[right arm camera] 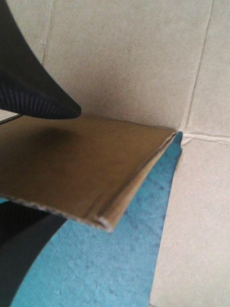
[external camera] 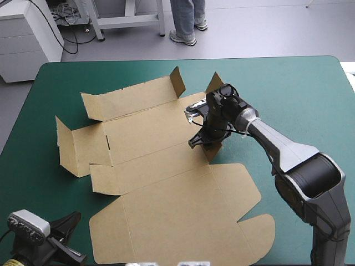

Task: Fold the box

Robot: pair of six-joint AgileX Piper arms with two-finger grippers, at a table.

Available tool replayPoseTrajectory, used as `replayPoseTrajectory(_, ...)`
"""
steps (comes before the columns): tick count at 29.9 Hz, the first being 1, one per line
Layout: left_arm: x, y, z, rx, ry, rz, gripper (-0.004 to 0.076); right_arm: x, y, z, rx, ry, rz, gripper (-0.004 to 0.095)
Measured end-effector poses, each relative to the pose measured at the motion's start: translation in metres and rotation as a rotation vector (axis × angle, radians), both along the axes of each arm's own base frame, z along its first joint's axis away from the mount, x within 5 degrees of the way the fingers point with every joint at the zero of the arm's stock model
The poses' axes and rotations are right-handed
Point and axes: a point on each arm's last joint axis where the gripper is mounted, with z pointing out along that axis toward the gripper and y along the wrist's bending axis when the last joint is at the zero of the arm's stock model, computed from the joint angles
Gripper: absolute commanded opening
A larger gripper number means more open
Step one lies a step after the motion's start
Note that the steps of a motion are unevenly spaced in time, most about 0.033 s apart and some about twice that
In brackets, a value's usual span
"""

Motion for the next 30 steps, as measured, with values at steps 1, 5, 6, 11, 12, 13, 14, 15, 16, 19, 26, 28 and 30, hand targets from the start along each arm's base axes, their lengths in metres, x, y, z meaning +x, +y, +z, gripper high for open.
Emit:
replayPoseTrajectory(1, 0.0, 0.0, 0.0, 0.0, 0.0, 0.0, -0.0008, 0.0007, 0.0004, 0.0016, 0.004, -0.007, 0.001, 0.0374)
replayPoseTrajectory(5, 0.0, 0.0, 0.0, 0.0, 0.0, 0.0, -0.0008, 0.0029, 0.0016, 0.0082, 0.015, -0.027, 0.003, 0.0249)
replayPoseTrajectory(6, 0.0, 0.0, 0.0, 0.0, 0.0, 0.0, -0.0008, 0.0029, 0.0017, 0.0092, 0.015, -0.027, 0.003, 0.0216)
replayPoseTrajectory(11, 0.0, 0.0, 0.0, 0.0, 0.0, 0.0, -0.0008, 0.0029, -0.0025, 0.009, 0.023, 0.012, -0.014, 0.0193)
replayPoseTrajectory(12, 0.0, 0.0, 0.0, 0.0, 0.0, 0.0, -0.0008, 0.0035, -0.0036, 0.0091, 0.028, 0.014, -0.019, 0.0192)
replayPoseTrajectory(13, 0.0, 0.0, 0.0, 0.0, 0.0, 0.0, -0.0008, 0.0037, -0.0036, 0.0087, 0.031, 0.017, -0.021, 0.0185)
replayPoseTrajectory(14, 0.0, 0.0, 0.0, 0.0, 0.0, 0.0, -0.0008, 0.0038, -0.0038, 0.0087, 0.033, 0.018, -0.022, 0.0167)
replayPoseTrajectory(15, 0.0, 0.0001, 0.0, 0.001, 0.0, 0.0, -0.0008, 0.0037, -0.0036, 0.0087, 0.035, 0.019, -0.022, 0.0137)
replayPoseTrajectory(16, 0.0, 0.0001, 0.0, 0.001, 0.0, 0.0, -0.0008, 0.0036, -0.0034, 0.0087, 0.038, 0.02, -0.022, 0.0103)
replayPoseTrajectory(19, 0.0001, 0.0001, 0.0, 0.001, -0.001, 0.001, -0.0008, 0.003, -0.002, 0.0088, 0.051, 0.026, -0.009, -0.0016)
replayPoseTrajectory(26, 0.0001, 0.0001, 0.0, 0.002, -0.001, 0.001, -0.0008, 0.0026, -0.0009, 0.0089, 0.06, 0.028, 0.009, -0.0016)
replayPoseTrajectory(28, 0.0001, 0.0002, 0.0, 0.002, -0.001, 0.001, -0.0008, 0.0031, -0.0017, 0.0091, 0.049, 0.02, 0.019, -0.0016)
replayPoseTrajectory(30, 0.0001, 0.0002, 0.0, 0.002, -0.001, 0.001, -0.0008, 0.0043, -0.0039, 0.0092, 0.023, 0.006, 0.028, -0.0016)
